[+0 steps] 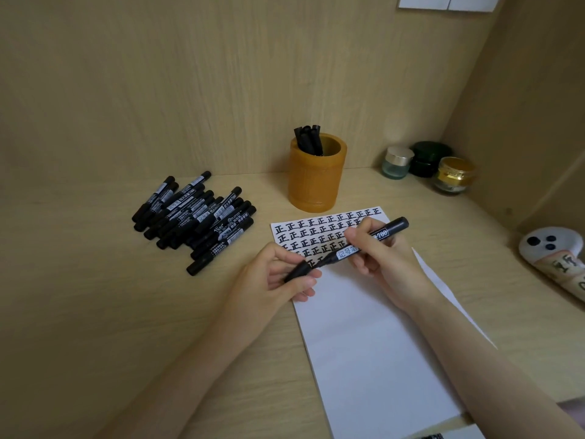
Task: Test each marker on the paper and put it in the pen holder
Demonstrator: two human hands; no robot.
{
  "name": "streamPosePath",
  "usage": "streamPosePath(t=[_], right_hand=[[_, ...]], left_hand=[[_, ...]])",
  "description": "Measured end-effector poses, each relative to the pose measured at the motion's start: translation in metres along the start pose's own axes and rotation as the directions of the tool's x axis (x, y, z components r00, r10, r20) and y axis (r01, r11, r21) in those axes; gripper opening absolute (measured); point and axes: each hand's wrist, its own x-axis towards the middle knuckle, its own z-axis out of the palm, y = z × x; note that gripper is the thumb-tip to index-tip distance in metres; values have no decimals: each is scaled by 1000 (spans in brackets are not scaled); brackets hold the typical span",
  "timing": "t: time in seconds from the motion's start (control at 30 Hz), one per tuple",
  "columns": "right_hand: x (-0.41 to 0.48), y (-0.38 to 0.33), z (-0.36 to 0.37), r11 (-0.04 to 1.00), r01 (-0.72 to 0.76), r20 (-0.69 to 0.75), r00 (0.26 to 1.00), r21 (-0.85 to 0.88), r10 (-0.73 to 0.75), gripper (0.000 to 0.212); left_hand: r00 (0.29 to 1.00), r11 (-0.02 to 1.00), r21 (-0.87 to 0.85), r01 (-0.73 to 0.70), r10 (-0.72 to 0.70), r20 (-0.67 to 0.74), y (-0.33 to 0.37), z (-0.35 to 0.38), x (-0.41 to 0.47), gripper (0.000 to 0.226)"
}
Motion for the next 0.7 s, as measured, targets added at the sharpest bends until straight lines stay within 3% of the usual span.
streamPosePath(t=[0.27, 0.7], right_hand=[[-3, 3, 7, 992, -15, 150, 988, -123, 33, 14], [-4, -1, 15, 993, -9, 163, 986, -118, 28, 15]], left_hand=[[999, 999, 47, -20, 18, 50, -3, 3, 0, 18], [996, 992, 87, -87, 89, -21, -2, 4, -1, 16]])
